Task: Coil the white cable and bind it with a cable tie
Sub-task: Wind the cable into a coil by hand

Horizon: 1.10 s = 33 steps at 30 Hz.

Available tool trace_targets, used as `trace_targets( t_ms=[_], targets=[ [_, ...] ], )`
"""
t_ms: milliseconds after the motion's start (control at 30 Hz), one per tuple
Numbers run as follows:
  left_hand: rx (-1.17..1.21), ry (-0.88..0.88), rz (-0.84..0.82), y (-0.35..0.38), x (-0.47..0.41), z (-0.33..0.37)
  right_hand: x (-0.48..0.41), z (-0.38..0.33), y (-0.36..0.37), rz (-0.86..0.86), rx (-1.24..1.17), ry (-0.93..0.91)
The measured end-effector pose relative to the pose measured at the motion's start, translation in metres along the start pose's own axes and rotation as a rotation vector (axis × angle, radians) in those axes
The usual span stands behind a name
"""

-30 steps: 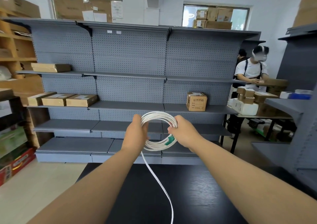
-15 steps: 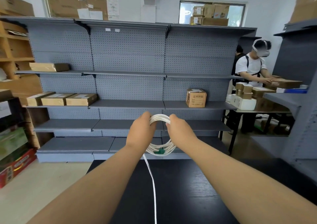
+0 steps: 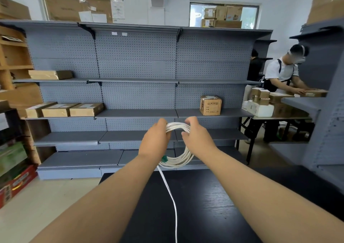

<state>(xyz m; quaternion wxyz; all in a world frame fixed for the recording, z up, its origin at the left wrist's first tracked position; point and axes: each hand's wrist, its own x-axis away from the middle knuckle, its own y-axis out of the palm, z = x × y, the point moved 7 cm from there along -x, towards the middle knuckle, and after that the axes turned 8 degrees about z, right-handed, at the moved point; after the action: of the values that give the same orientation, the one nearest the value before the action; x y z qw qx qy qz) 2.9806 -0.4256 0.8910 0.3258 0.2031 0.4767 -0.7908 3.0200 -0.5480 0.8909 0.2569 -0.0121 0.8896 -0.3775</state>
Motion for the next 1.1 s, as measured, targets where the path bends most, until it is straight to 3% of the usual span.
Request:
trace_targets(
  t_ms=[133,233,433,633,733,933,1100],
  targets=[
    [-0.153,0.192,-0.093,0.005,0.002,0.015,0.005,-0.012,0.007,-0.1,0.228,-0.215],
    [-0.154,0.226,-0.103,0.005,0.003,0.019,0.006,-0.008,0.01,-0.11,0.331,-0.248],
    [0.075,0.083,-0.066,0.007,0.01,0.017,0.005,0.001,-0.002,-0.07,0.331,-0.207],
    [0.289,-0.034,-0.212,0.029,0.02,0.015,-0.006,0.029,-0.018,-0.006,0.267,-0.09],
    [0.271,-0.045,-0.174,0.037,0.02,0.018,-0.015,0.047,-0.022,0.016,0.177,-0.021],
    [0.211,-0.108,0.065,0.04,0.008,0.037,-0.024,0.069,-0.027,-0.017,0.006,0.043],
    [-0.003,-0.034,0.055,0.049,-0.006,0.055,-0.031,0.071,-0.037,-0.089,0.02,-0.096]
  ],
)
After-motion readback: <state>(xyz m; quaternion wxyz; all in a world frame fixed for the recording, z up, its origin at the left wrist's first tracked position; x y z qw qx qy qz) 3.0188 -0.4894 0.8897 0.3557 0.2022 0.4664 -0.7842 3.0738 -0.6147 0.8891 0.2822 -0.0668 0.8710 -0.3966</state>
